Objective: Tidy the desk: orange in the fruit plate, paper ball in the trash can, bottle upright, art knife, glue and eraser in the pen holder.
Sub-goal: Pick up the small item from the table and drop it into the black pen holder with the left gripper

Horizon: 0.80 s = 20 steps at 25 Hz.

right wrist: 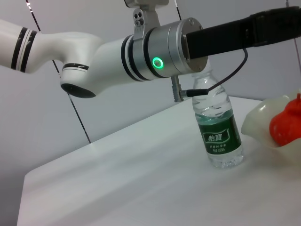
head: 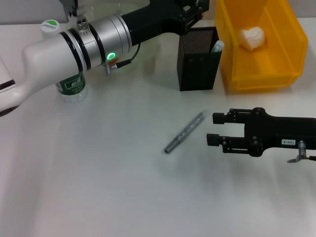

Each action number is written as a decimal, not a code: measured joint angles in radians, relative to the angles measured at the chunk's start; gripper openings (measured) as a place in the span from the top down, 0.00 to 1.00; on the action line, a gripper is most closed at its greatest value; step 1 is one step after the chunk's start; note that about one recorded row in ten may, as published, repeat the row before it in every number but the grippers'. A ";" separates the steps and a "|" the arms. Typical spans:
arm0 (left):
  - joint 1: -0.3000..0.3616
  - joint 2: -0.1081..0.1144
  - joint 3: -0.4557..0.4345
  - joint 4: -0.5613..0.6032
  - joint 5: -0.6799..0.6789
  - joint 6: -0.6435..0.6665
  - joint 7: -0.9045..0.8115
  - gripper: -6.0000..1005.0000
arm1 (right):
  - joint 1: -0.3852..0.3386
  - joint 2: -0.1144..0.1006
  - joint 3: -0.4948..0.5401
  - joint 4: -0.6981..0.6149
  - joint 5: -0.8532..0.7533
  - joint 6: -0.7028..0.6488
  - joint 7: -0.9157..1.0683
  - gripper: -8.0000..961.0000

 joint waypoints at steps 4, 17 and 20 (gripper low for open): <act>0.000 0.000 0.000 0.000 0.000 0.000 0.000 0.73 | 0.001 0.003 0.000 -0.001 0.000 0.000 0.000 0.33; -0.001 0.000 0.000 0.000 0.002 0.001 -0.023 0.69 | 0.000 0.004 0.000 -0.002 0.000 0.000 0.000 0.33; 0.001 0.000 0.000 0.002 0.002 0.001 -0.030 0.64 | 0.000 0.004 0.000 -0.003 0.000 0.000 0.000 0.34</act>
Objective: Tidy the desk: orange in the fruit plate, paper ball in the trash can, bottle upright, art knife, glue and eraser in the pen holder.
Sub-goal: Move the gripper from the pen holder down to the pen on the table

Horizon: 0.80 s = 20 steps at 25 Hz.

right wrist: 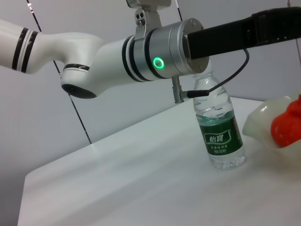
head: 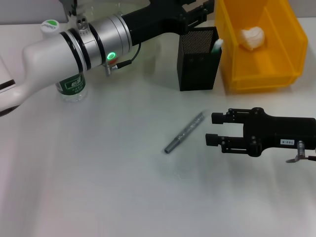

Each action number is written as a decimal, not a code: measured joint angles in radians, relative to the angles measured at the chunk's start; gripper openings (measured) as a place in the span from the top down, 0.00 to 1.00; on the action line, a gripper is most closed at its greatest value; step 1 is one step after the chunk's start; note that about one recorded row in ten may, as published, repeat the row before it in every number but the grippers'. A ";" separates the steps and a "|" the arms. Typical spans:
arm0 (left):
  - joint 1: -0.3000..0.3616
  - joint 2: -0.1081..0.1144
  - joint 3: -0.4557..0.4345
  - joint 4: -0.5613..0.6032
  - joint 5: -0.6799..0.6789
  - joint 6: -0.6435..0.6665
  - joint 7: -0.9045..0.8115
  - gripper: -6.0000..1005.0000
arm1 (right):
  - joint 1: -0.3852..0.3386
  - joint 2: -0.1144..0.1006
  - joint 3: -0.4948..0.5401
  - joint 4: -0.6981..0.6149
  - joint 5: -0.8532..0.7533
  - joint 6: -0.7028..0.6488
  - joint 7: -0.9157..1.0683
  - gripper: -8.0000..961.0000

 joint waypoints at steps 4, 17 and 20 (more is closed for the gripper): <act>0.002 0.000 0.000 0.001 0.000 0.005 -0.002 0.58 | 0.000 0.000 0.000 0.000 0.000 0.000 0.000 0.34; 0.017 -0.002 0.004 0.009 0.000 0.051 -0.040 0.27 | 0.000 0.000 0.000 0.001 0.000 0.000 0.000 0.34; 0.058 -0.002 0.039 0.055 0.001 0.133 -0.080 0.27 | 0.000 0.000 0.000 0.001 -0.001 0.000 0.000 0.34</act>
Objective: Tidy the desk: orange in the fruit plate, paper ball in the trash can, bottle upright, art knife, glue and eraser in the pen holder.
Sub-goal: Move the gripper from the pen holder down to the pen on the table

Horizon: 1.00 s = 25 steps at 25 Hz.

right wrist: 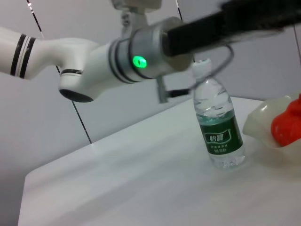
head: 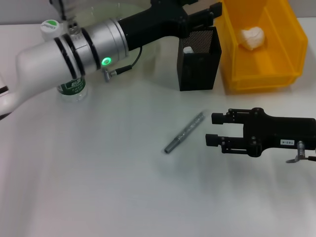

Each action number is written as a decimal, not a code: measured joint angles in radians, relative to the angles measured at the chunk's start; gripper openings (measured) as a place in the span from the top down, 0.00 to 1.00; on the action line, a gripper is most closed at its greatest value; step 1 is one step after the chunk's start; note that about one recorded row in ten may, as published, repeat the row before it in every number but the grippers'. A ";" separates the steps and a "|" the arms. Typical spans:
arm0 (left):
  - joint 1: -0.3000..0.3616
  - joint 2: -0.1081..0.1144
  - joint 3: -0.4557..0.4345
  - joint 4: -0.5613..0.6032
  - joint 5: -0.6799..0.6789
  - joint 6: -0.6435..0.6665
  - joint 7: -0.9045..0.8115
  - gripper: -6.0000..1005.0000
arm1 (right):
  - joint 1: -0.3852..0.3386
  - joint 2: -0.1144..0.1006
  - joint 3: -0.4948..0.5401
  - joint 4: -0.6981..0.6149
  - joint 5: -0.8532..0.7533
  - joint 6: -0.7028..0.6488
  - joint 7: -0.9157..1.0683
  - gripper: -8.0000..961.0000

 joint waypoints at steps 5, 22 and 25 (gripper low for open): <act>0.168 0.002 0.126 0.211 -0.006 0.132 -0.098 0.27 | 0.000 0.000 0.000 -0.003 -0.009 -0.001 0.000 0.34; 0.579 0.076 0.181 0.394 0.089 0.314 -0.080 0.27 | 0.021 -0.008 0.007 -0.015 -0.011 -0.020 0.000 0.35; 0.616 0.094 0.179 0.385 0.093 0.324 -0.046 0.27 | 0.029 -0.008 0.007 -0.016 -0.010 -0.019 0.000 0.35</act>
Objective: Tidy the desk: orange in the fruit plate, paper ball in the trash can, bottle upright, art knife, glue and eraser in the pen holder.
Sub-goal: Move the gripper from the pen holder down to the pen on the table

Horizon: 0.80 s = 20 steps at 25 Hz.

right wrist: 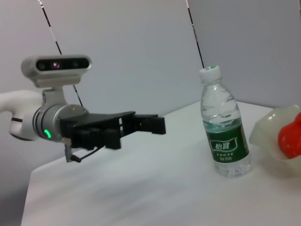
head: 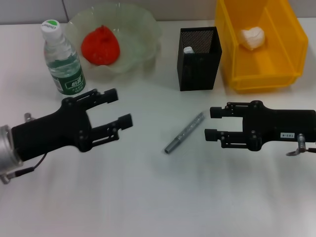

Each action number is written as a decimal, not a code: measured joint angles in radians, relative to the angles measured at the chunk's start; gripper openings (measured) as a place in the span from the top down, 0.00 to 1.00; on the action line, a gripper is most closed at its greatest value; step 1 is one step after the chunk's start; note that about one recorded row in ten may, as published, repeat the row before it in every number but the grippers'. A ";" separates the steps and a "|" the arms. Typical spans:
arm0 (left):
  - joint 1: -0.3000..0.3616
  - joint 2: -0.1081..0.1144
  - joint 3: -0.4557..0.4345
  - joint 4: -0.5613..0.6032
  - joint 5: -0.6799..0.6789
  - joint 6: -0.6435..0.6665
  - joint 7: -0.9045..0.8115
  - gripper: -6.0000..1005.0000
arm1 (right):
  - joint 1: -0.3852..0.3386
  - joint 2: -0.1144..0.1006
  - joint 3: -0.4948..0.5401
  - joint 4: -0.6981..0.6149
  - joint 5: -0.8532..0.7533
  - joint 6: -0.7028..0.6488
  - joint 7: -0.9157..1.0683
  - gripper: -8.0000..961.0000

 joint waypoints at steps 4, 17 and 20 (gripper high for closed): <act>0.032 0.007 -0.017 -0.003 0.000 0.002 0.021 0.22 | 0.007 0.000 0.001 -0.006 0.004 -0.005 0.009 0.35; 0.051 0.027 -0.028 -0.144 0.001 0.017 0.246 0.22 | 0.009 0.000 0.002 -0.029 0.003 -0.017 0.038 0.35; 0.049 0.027 -0.028 -0.150 0.003 0.014 0.255 0.22 | 0.009 0.000 0.002 -0.056 0.004 -0.042 0.076 0.36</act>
